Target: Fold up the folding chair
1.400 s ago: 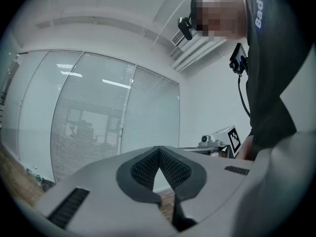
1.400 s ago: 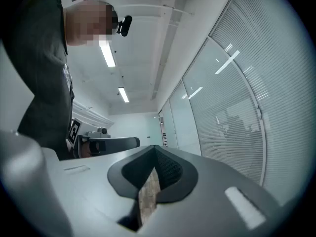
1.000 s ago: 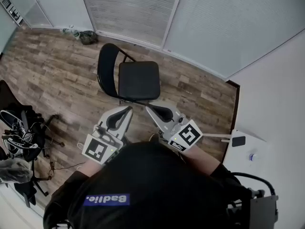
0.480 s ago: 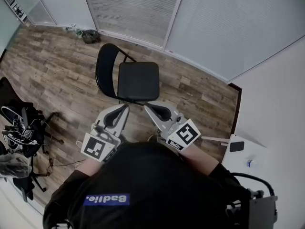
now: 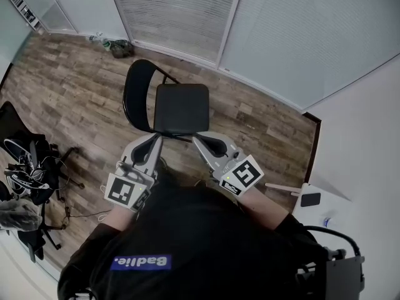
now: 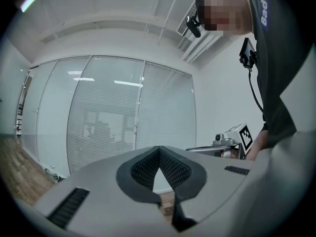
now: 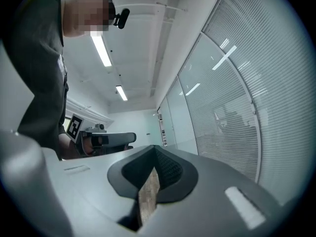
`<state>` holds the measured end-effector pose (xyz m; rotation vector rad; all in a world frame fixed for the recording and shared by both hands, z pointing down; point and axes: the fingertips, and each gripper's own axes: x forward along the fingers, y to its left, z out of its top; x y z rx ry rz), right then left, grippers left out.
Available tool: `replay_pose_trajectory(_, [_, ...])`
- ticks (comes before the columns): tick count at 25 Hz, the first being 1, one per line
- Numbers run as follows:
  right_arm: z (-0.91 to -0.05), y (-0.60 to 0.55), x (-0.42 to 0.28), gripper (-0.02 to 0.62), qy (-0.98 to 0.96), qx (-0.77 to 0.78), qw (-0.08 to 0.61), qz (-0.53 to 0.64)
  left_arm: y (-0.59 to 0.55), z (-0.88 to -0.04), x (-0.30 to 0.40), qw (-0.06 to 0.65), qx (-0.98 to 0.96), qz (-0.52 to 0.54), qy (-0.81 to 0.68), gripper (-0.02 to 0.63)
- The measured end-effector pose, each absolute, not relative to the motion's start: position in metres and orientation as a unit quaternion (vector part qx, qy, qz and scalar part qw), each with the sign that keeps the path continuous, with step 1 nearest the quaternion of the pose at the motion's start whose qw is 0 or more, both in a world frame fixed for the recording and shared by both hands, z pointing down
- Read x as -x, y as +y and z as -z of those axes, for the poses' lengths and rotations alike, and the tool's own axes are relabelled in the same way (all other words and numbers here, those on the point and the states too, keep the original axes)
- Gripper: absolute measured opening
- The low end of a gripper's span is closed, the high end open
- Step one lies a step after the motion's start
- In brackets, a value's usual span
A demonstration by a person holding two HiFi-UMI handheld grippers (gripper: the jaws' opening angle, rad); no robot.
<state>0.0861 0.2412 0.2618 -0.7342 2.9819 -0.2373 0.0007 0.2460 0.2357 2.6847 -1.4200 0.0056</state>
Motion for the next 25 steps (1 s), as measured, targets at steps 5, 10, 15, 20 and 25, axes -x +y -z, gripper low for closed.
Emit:
replay_pose_trajectory(5, [-0.269, 0.207, -0.072, 0.0, 0.964, 0.252, 0.022, 0.08, 0.206, -0.24, 0.023, 0.054, -0.88, 0.001, -0.473, 0.005])
replay_pose_trajectory(10, [-0.275, 0.167, -0.052, 0.0, 0.957, 0.276, 0.015, 0.088, 0.166, -0.251, 0.053, 0.062, -0.887, -0.014, -0.457, 0.005])
replay_pose_trajectory(15, [-0.284, 0.128, -0.027, 0.002, 0.951, 0.294, 0.009, 0.095, 0.12, -0.258, 0.089, 0.065, -0.885, -0.011, -0.461, 0.005])
replay_pose_trajectory(20, [-0.29, 0.094, -0.003, 0.002, 0.943, 0.319, 0.001, 0.098, 0.087, -0.269, 0.127, 0.071, -0.887, -0.025, -0.456, 0.005])
replay_pose_trajectory(25, [-0.29, 0.064, 0.012, 0.002, 0.933, 0.346, 0.0, 0.095, 0.06, -0.276, 0.154, 0.07, -0.895, -0.026, -0.439, 0.005])
